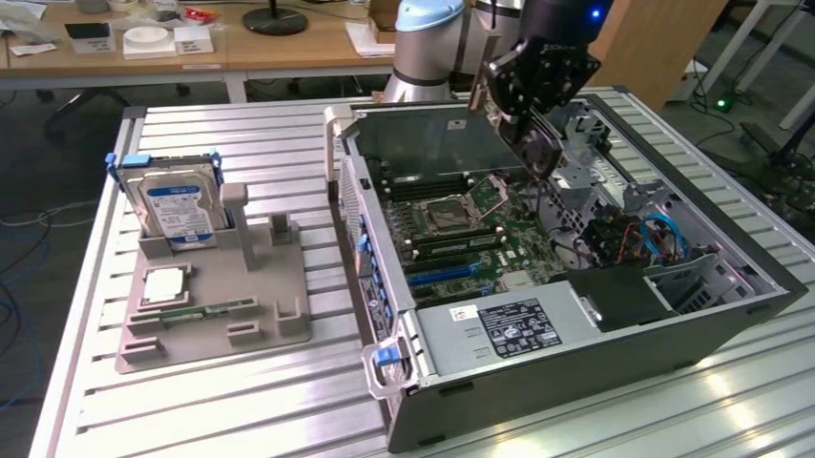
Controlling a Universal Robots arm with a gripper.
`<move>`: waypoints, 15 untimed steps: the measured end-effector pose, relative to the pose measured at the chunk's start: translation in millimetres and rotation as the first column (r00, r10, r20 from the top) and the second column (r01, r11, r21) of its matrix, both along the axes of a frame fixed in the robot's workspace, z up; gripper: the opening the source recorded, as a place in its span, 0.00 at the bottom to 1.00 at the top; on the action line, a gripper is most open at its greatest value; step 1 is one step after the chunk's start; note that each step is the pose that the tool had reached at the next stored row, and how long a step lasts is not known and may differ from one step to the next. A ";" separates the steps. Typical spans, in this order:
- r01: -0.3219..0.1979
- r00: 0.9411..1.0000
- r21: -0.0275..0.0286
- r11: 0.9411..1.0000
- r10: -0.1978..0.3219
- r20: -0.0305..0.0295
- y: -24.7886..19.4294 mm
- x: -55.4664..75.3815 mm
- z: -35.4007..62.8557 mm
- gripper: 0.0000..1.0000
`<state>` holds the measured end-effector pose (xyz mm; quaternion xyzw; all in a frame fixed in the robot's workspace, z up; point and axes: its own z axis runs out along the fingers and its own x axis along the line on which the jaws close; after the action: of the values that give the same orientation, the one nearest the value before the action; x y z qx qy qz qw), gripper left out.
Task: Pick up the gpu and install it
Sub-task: 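Insert the gpu into the slot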
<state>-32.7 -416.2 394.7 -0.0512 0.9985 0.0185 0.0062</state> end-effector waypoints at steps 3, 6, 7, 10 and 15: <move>-0.039 0.999 0.000 0.999 0.039 0.000 -0.2 -0.2 0.0 0.28; -0.077 0.997 0.000 0.997 0.077 0.000 -0.4 -0.4 0.0 0.28; -0.090 0.996 0.000 0.996 0.090 0.000 -0.5 -0.5 0.0 0.28; -0.128 0.992 0.000 0.992 0.128 0.000 -0.7 -0.7 0.0 0.28; -0.195 0.981 0.000 0.981 0.195 0.000 -0.8 -0.8 0.0 0.28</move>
<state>-33.5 -417.0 394.7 -0.1490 0.9887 0.0190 0.0044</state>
